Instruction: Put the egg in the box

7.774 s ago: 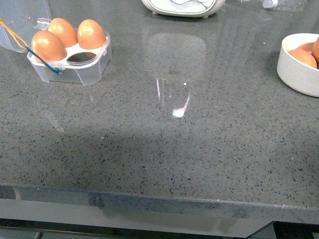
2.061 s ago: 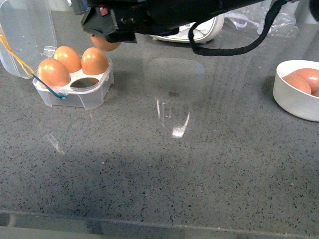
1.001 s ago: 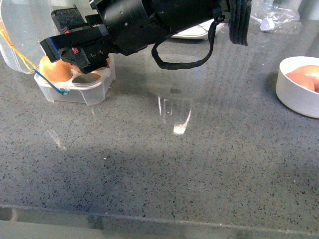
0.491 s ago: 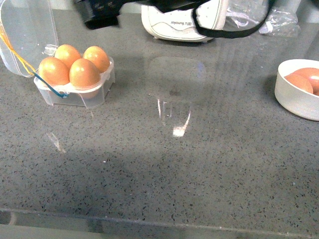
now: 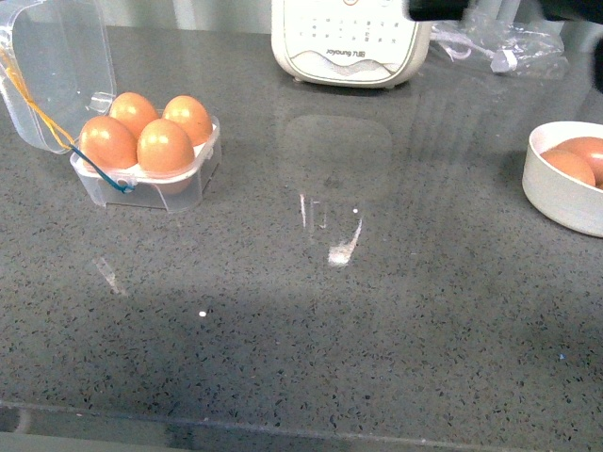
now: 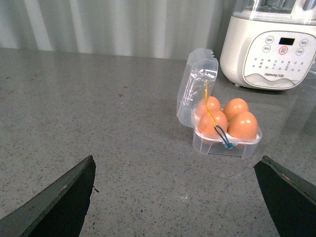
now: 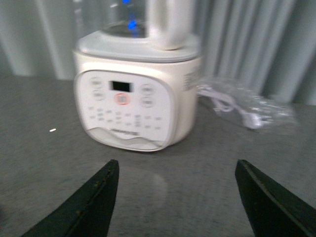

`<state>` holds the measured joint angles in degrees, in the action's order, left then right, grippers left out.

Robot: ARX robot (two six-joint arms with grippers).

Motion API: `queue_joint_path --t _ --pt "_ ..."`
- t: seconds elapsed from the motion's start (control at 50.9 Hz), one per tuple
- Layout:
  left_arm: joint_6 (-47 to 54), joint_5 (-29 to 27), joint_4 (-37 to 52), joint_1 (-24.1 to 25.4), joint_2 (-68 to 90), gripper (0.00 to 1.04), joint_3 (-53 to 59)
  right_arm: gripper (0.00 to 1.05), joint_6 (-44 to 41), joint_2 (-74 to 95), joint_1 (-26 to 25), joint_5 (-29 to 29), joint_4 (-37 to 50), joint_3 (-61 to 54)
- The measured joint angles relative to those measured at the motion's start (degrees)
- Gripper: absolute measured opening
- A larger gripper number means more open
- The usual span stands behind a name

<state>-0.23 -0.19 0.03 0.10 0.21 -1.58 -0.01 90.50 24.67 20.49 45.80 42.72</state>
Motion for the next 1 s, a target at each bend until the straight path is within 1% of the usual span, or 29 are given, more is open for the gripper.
queue_joint_path --t 0.02,0.079,0.196,0.236,0.353,0.589,0.903,0.962,1.001 --pt "0.0 0.1 0.0 0.0 0.0 0.98 0.0 0.69 0.0 -0.6 -0.3 0.1 0.8 -1.0" --pt "0.0 0.1 0.0 0.0 0.0 0.98 0.0 0.58 0.0 -4.2 -2.7 -0.1 3.9 -6.2" --pt "0.0 0.2 0.0 0.0 0.0 0.98 0.0 0.37 0.0 -10.7 -7.2 -2.4 6.1 -14.4" --pt "0.0 0.2 0.0 0.0 0.0 0.98 0.0 0.26 0.0 -13.2 -8.7 -4.0 6.5 -18.0" --pt "0.0 0.1 0.0 0.0 0.0 0.98 0.0 0.03 0.0 -18.3 -10.8 -7.9 6.8 -24.1" --pt "0.0 0.2 0.0 0.0 0.0 0.98 0.0 0.03 -0.2 -28.0 -15.6 -11.6 5.1 -31.8" --pt "0.0 0.2 0.0 0.0 0.0 0.98 0.0 0.03 -0.2 -41.1 -19.6 -15.6 -1.8 -38.2" --pt "0.0 0.1 0.0 0.0 0.0 0.98 0.0 0.03 -0.2 -41.4 -21.7 -19.1 0.4 -39.7" --pt "0.0 0.2 0.0 0.0 0.0 0.98 0.0 0.03 -0.2 -41.9 -22.8 -20.1 0.3 -40.3"
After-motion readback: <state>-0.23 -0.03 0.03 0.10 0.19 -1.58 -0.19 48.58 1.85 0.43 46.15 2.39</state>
